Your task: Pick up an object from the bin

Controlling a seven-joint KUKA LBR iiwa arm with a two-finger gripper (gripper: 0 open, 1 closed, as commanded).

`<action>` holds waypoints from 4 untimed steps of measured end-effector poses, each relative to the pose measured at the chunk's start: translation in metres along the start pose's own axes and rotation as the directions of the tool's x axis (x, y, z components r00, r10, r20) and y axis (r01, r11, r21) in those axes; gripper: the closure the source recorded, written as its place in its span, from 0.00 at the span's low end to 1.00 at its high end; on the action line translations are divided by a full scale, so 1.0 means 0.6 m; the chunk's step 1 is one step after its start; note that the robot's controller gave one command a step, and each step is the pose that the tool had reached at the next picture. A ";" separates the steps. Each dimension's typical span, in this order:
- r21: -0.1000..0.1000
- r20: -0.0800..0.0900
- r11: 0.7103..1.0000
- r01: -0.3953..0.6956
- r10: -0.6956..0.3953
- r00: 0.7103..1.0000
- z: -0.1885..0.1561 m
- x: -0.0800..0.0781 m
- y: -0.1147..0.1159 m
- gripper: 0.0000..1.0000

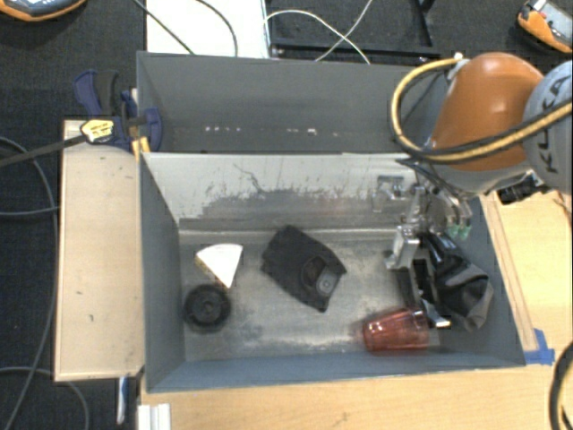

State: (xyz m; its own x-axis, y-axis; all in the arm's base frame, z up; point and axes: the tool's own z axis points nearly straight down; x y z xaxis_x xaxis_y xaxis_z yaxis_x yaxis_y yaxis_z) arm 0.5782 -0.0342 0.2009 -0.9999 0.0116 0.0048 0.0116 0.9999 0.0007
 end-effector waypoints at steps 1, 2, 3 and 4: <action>0.001 0.009 1.000 0.002 -0.002 1.000 -0.008 -0.003 0.000 0.00; -0.004 -0.002 0.999 0.050 -0.050 0.999 0.222 0.032 0.194 0.00; 0.001 0.012 0.998 0.061 -0.061 0.998 0.099 0.022 0.148 0.00; -0.004 0.001 0.999 0.051 -0.051 0.999 0.221 0.031 0.194 0.00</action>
Offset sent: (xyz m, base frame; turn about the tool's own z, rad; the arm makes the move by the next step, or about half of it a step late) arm -0.0174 0.1126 -0.1309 -0.0443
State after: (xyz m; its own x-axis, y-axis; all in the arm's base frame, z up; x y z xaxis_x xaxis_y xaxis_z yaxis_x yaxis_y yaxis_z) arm 0.5602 0.0826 0.0686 -0.9992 -0.0389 0.0039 -0.0389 0.9992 0.0054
